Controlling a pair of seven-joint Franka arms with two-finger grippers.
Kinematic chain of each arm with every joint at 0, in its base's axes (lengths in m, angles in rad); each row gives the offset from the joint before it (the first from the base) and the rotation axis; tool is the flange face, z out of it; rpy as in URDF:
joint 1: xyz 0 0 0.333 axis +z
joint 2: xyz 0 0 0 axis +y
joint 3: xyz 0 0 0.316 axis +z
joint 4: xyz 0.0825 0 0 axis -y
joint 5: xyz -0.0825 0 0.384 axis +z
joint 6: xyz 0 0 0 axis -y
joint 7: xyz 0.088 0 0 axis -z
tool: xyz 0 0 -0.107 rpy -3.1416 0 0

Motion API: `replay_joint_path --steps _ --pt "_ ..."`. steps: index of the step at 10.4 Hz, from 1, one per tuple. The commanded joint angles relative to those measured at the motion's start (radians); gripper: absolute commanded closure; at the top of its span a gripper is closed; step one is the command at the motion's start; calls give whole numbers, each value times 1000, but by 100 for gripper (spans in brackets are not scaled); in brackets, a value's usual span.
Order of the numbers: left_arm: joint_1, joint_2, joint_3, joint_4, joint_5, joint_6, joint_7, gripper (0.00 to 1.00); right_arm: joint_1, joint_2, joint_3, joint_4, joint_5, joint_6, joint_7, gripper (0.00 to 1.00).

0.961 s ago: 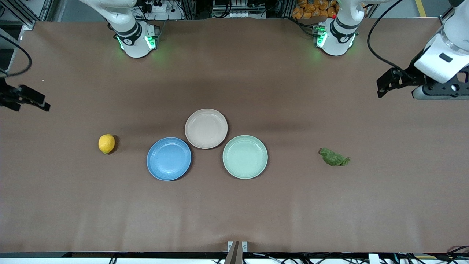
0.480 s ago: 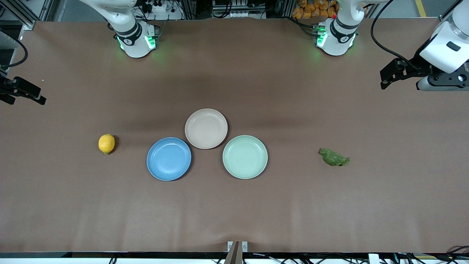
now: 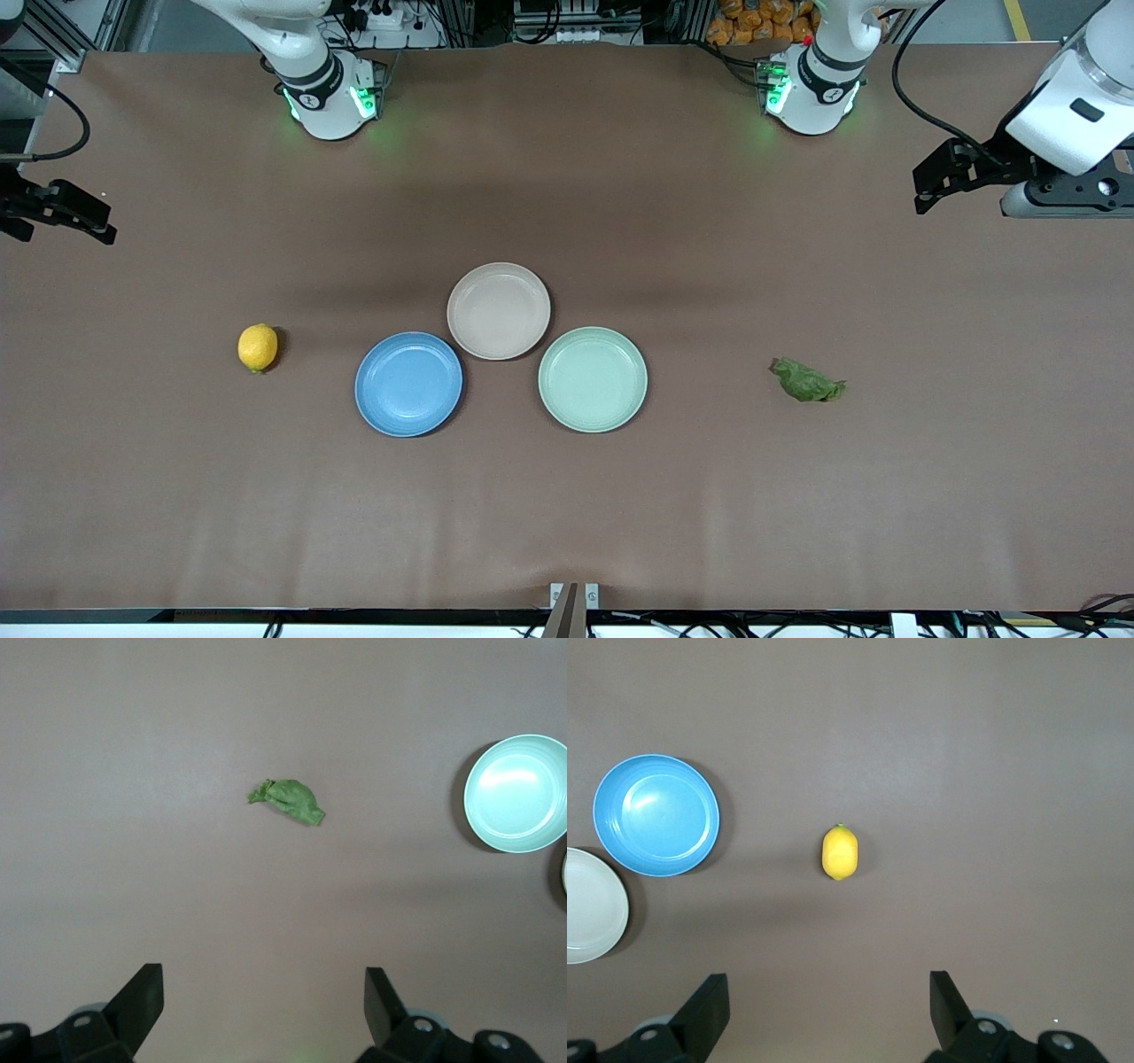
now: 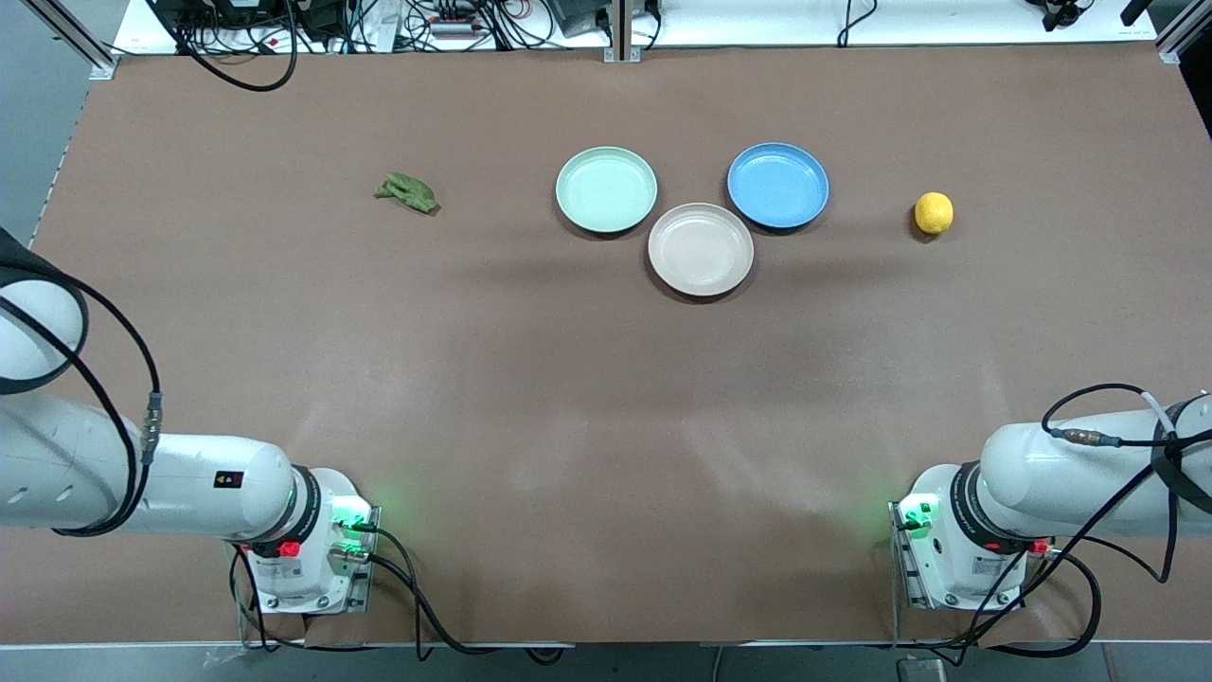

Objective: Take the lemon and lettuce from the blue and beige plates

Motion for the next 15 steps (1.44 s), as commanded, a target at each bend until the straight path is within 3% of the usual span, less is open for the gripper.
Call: replay_joint_path --steps 1,7,9,15 --pt "26 6 -27 26 -12 -24 27 0 -1 3 3 21 -23 0 19 0" --pt "23 6 -14 28 -4 -47 27 0 3 -6 3 42 -18 12 23 0" --pt "24 8 -14 38 -10 -47 27 0 2 -9 2 38 46 18 18 0" --pt "23 2 -16 38 -12 -47 33 0 6 12 0 44 46 21 26 0"
